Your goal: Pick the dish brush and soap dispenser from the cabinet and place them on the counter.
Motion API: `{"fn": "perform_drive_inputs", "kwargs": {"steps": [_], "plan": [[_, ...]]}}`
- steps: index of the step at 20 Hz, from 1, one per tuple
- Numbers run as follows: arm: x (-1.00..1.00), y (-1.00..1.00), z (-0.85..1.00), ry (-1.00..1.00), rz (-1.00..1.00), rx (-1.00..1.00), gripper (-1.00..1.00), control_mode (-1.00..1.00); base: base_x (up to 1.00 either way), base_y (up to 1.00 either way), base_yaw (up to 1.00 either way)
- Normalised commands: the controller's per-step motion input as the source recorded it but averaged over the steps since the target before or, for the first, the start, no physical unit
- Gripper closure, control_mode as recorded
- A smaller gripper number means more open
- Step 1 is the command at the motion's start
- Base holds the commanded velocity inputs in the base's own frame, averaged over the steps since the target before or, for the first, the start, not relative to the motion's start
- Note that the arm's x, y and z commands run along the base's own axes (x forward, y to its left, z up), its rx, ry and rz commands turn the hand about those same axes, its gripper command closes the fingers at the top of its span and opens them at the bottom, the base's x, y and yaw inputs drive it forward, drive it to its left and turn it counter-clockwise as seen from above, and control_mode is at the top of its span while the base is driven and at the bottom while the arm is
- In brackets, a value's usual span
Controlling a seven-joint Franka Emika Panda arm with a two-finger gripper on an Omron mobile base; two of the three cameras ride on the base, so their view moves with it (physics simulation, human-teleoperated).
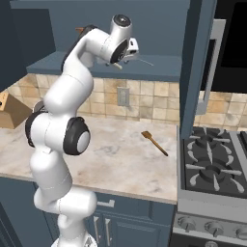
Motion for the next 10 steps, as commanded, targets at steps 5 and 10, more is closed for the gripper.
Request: {"fn": "perform_drive_inputs", "kwargs": {"steps": [5,10], "plan": [[0.29,0.00,-0.17,0.00,0.03,0.00,-1.00,-1.00,0.00,0.00,0.00],[0.17,0.00,-0.10,0.00,0.04,0.01,-1.00,-1.00,0.00,0.00,0.00]]}}
